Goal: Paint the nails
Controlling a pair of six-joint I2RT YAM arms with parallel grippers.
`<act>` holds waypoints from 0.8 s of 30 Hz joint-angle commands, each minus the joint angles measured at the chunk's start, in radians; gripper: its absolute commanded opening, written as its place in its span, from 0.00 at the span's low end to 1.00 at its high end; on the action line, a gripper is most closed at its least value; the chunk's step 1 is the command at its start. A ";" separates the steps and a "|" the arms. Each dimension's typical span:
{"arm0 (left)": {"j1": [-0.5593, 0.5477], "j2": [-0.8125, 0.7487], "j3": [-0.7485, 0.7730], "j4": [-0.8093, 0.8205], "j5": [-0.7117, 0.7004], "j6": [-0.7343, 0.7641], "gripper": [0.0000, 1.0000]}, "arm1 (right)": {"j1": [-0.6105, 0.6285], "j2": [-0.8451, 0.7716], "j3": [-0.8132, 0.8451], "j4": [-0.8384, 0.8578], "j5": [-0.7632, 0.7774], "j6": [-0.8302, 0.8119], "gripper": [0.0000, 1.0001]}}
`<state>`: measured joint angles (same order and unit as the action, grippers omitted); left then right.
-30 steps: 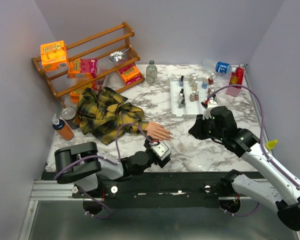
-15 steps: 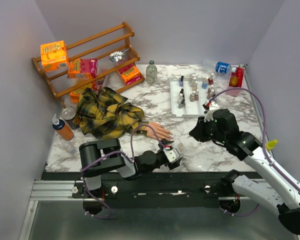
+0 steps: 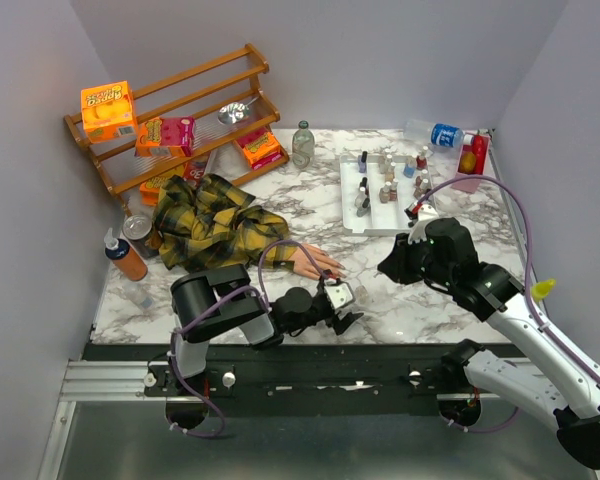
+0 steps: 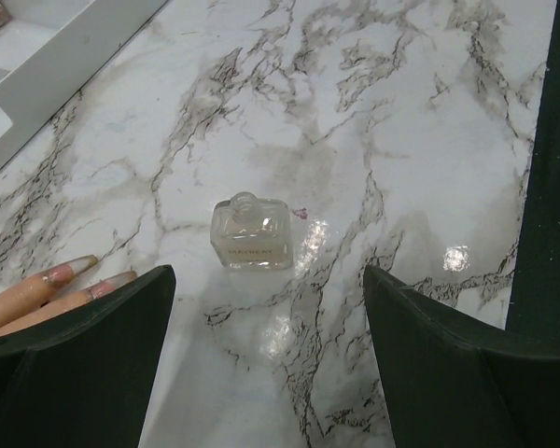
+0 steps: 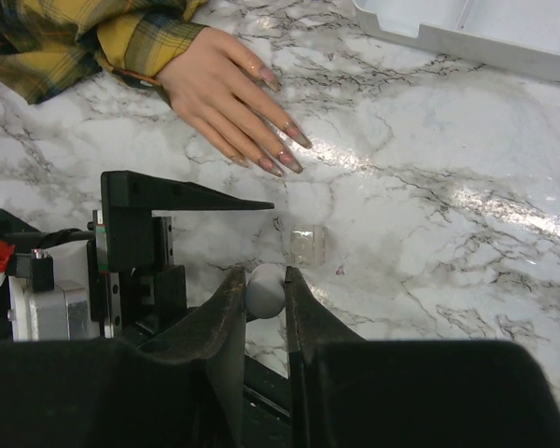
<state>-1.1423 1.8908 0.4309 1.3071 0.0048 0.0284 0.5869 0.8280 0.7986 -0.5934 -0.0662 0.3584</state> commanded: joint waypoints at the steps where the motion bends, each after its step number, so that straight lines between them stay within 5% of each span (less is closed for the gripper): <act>1: 0.016 0.031 0.029 0.133 0.095 -0.053 0.91 | -0.002 -0.001 -0.010 -0.002 -0.017 0.002 0.01; 18: 0.062 0.123 0.103 0.123 0.144 -0.071 0.89 | -0.002 0.011 -0.016 0.003 -0.026 -0.001 0.01; 24: 0.075 0.148 0.114 0.130 0.165 -0.077 0.81 | -0.002 0.016 -0.019 0.004 -0.026 0.001 0.01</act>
<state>-1.0760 2.0132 0.5346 1.3197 0.1352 -0.0463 0.5869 0.8398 0.7940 -0.5930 -0.0746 0.3580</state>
